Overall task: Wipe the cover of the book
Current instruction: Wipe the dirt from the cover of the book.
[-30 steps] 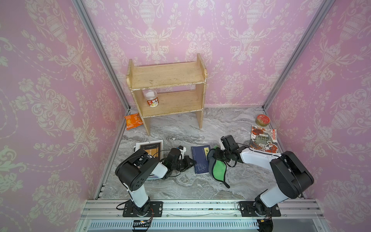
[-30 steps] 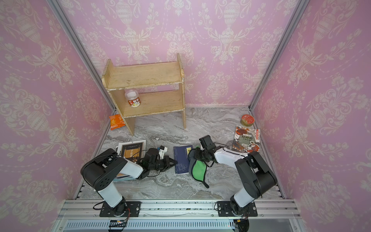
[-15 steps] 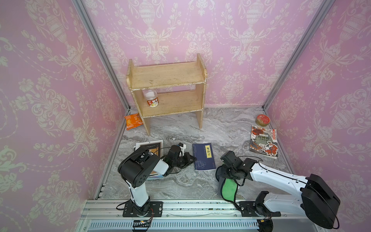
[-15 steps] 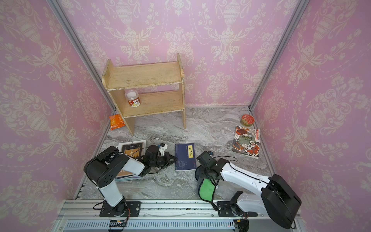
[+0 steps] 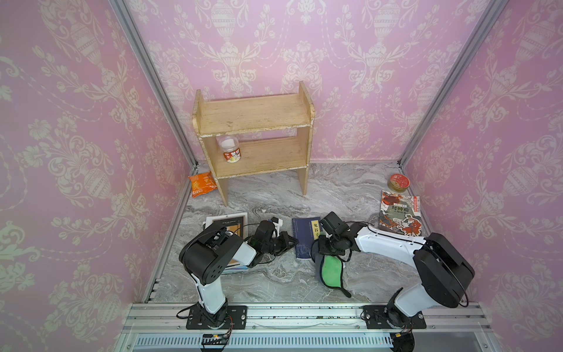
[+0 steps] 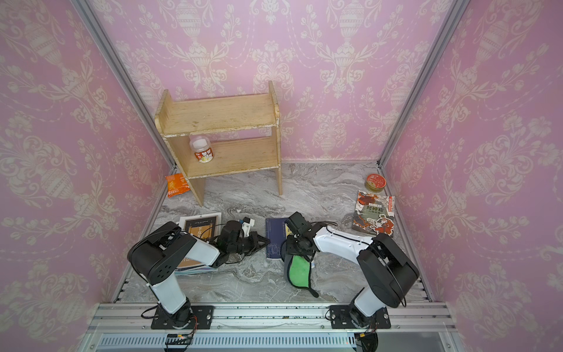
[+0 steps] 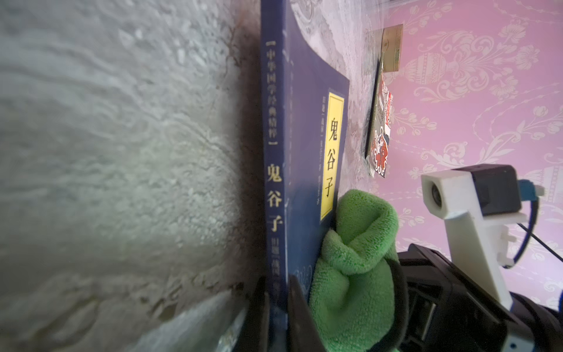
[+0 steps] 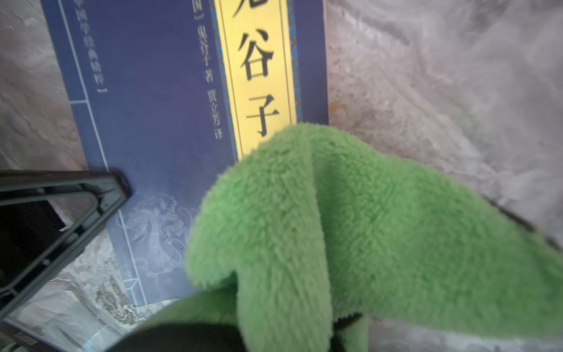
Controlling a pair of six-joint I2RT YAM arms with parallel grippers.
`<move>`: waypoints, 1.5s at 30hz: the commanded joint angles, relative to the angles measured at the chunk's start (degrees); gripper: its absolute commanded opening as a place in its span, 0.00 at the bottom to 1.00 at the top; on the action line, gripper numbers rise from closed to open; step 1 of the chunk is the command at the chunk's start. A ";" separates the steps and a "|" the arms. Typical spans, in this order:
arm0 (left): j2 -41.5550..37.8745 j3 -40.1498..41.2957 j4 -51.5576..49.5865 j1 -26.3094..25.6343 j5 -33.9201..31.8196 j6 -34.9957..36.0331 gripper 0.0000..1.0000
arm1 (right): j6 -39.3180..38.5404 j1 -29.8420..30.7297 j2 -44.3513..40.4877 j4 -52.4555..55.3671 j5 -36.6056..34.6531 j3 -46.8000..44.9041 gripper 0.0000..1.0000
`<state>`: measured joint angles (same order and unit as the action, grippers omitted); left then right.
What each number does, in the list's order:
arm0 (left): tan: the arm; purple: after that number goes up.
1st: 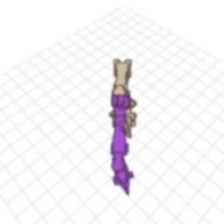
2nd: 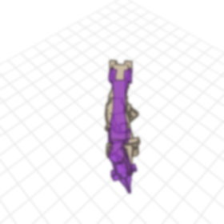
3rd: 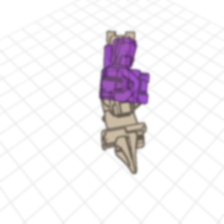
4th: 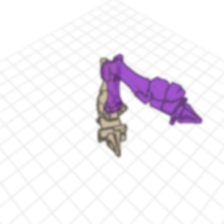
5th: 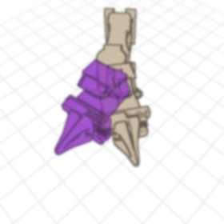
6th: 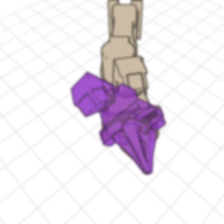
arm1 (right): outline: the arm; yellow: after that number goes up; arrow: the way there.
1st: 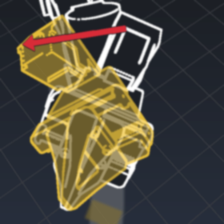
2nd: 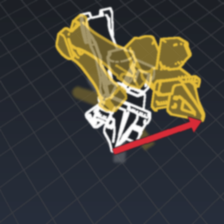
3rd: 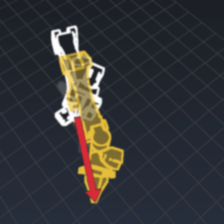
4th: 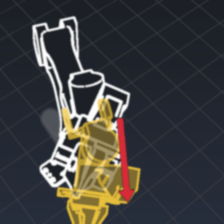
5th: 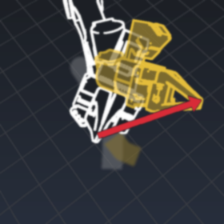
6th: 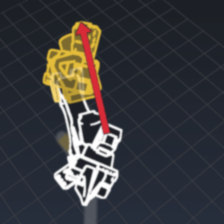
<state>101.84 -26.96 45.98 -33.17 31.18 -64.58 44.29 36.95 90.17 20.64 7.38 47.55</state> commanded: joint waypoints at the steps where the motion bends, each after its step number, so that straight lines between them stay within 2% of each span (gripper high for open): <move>1: -2.17 -1.61 -3.44 -2.05 2.91 1.23 0.00 | -2.61 -7.24 7.13 -3.70 3.09 -3.38 0.00; 4: -2.05 -2.38 -5.02 -2.85 3.19 1.78 0.00 | -4.25 -11.26 11.87 -4.85 4.39 0.45 0.00; 8: -1.05 -3.00 -4.93 -3.62 3.49 1.57 0.00 | -4.28 -11.16 19.65 -5.23 7.12 9.23 0.00; 13: -0.46 -3.10 -4.70 -4.27 2.93 1.32 0.00 | -3.14 -7.54 25.16 -5.51 8.40 16.10 0.00; 17: -0.39 -3.36 -5.38 -4.19 2.84 1.62 0.00 | -4.20 -1.97 26.25 -5.57 11.83 18.61 0.00; 19: -0.67 -3.45 -6.17 -3.95 2.66 1.96 0.00 | -4.33 -0.75 24.55 -6.48 13.06 16.06 0.00; 25: -1.68 -2.84 -7.02 -1.59 3.00 2.43 0.00 | -3.77 -2.47 14.87 -10.62 13.32 -1.23 0.00; 28: -2.41 -2.83 -8.10 -0.39 3.60 3.01 0.00 | -3.82 -5.35 11.53 -10.49 11.22 -8.70 0.00; 32: -4.55 -2.92 -11.04 1.13 3.89 4.29 0.00 | -2.76 -12.48 9.32 -11.59 10.95 -15.87 0.00; 37: -8.43 -3.61 -16.17 3.05 3.65 6.09 0.00 | 0.91 -14.57 3.46 -13.91 10.77 -22.05 0.00; 40: -11.17 -4.99 -20.37 4.28 4.04 7.86 0.00 | 0.36 -14.64 -1.23 -10.93 8.31 -23.25 0.00; 43: -14.23 -7.62 -27.73 5.76 5.80 11.24 0.00 | -1.57 -14.65 -4.64 -6.82 6.36 -21.45 0.00; 45: -17.37 -10.13 -36.31 6.81 6.76 15.49 0.00 | -2.38 -14.54 -6.08 -5.21 7.29 -19.73 0.00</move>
<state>88.90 -32.84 20.67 -27.92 36.36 -56.18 43.46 22.59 83.00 -2.72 22.44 29.43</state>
